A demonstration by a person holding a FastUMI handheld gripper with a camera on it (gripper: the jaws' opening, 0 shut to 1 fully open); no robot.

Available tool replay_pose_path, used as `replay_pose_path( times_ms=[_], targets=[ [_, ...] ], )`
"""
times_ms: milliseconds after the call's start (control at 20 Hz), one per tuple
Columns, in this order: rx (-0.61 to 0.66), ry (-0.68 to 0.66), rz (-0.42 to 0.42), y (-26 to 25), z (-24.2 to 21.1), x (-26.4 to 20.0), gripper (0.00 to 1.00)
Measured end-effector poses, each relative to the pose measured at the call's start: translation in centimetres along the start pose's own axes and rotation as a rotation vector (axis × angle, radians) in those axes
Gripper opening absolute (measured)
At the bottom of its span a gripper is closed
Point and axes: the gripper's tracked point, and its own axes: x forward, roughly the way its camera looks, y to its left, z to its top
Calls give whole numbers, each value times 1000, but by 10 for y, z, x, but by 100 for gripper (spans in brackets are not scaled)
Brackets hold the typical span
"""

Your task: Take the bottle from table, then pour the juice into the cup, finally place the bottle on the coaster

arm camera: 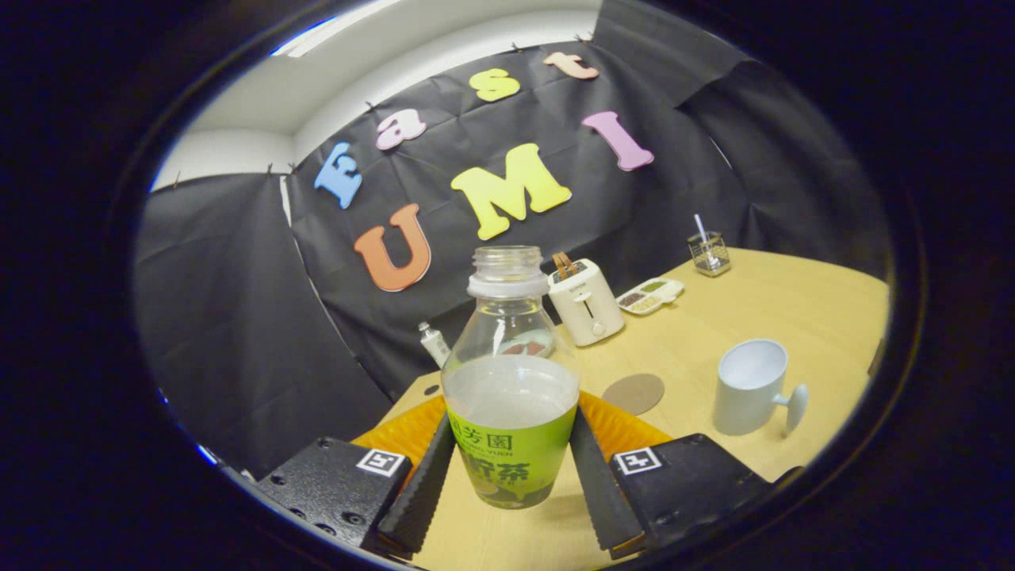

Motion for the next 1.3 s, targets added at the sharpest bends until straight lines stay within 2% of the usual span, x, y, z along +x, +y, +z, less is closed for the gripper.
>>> replay_pose_path(
  times_ms=[200,450,800,1300],
  targets=[
    [149,-12,67,8,12,-2,81],
    [193,32,73,7,12,-2,81],
    [430,14,203,20,21,-6,80],
    [637,36,246,8,32,3,80]
  ],
)
